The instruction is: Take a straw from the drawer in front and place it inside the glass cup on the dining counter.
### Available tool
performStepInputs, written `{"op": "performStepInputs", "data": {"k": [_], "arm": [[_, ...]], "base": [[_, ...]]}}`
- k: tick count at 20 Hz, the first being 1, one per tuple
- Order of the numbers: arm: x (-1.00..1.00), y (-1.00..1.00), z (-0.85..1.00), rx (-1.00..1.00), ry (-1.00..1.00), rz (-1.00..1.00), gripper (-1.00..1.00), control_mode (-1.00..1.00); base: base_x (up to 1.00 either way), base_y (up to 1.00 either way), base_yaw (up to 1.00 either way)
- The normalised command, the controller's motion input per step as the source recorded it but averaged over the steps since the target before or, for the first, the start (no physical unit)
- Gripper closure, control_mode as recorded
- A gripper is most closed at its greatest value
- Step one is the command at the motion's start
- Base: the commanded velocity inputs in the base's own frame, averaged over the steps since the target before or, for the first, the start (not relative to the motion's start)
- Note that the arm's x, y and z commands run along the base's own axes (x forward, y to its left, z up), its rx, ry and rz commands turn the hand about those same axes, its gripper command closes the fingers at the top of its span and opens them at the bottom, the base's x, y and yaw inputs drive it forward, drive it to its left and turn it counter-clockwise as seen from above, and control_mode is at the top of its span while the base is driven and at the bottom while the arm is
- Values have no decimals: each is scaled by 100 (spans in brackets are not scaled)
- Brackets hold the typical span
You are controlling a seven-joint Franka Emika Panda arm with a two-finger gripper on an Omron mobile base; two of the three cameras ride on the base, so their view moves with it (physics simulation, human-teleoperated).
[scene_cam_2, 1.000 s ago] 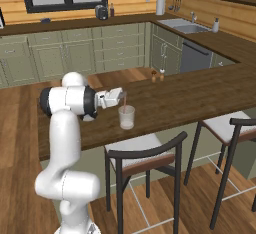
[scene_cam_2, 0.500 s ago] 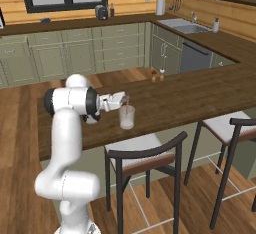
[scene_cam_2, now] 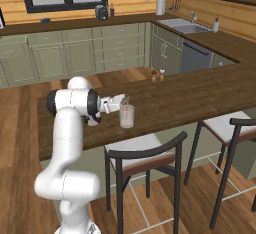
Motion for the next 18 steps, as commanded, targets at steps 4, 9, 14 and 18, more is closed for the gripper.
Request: {"op": "performStepInputs", "data": {"k": [4, 9, 14, 18], "arm": [[-28, 0, -21, -1, -20, 6, -100, -100], [-67, -18, -3, 1, -28, 8, -100, -100], [-48, -15, -6, 0, -27, 8, -100, -100], [-50, 0, 24, 9, -35, 11, -100, -100]], "base": [[0, 0, 0], [0, 0, 0], [0, 0, 0], [0, 0, 0]]}}
